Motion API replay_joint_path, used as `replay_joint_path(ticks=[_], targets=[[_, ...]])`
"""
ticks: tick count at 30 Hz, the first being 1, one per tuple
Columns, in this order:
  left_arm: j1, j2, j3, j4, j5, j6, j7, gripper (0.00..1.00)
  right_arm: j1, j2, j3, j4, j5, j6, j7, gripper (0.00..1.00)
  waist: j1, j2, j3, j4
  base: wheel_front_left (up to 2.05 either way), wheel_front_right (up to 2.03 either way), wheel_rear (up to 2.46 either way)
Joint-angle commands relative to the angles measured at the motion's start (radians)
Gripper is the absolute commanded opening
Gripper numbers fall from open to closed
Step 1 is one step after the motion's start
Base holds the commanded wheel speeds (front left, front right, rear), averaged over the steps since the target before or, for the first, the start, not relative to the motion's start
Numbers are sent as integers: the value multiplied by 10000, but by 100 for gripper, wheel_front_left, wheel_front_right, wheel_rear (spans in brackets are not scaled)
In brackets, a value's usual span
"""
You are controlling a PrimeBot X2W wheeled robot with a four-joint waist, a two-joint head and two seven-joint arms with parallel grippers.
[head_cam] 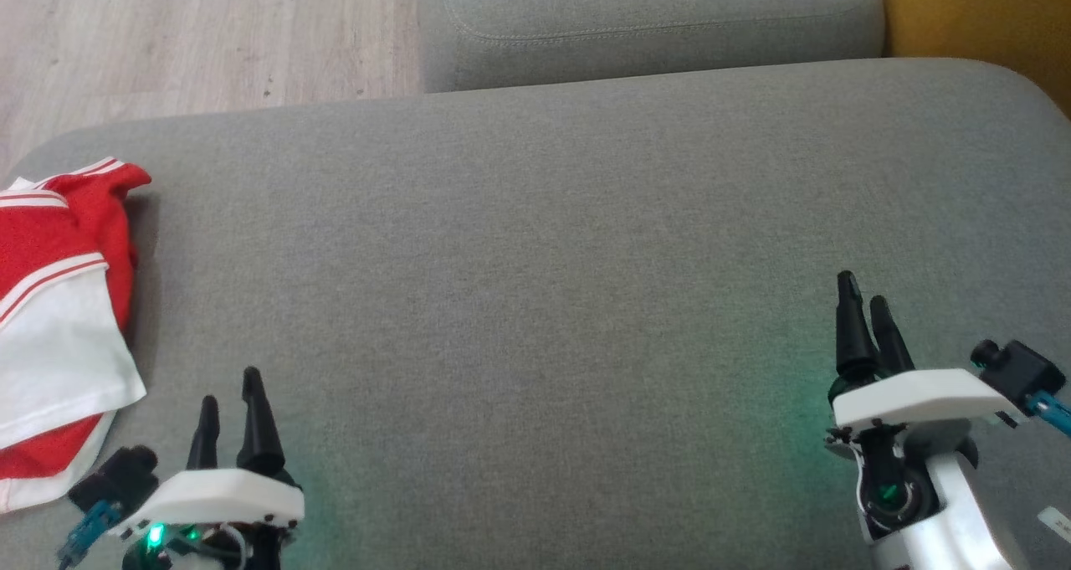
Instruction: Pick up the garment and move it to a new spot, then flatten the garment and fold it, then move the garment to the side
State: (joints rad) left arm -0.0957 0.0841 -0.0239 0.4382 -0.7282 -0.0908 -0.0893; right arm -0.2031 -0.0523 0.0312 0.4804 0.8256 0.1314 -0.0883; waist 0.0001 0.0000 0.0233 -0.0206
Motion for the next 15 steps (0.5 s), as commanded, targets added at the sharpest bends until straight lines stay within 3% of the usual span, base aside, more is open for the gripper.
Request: replay_joint_path(ticks=[1, 15], targets=[[-505, 225, 124, -240, 351, 52, -117, 100, -698, -23, 221, -282, -345, -4, -141, 100, -1, 0, 3, -11, 0, 0, 0], [-744, 377, -86, -109, 2084, 281, -533, 100, -935, 27, 554, 71, -2115, -5, -553, 100, -1, 0, 3, -82, 0, 0, 0]])
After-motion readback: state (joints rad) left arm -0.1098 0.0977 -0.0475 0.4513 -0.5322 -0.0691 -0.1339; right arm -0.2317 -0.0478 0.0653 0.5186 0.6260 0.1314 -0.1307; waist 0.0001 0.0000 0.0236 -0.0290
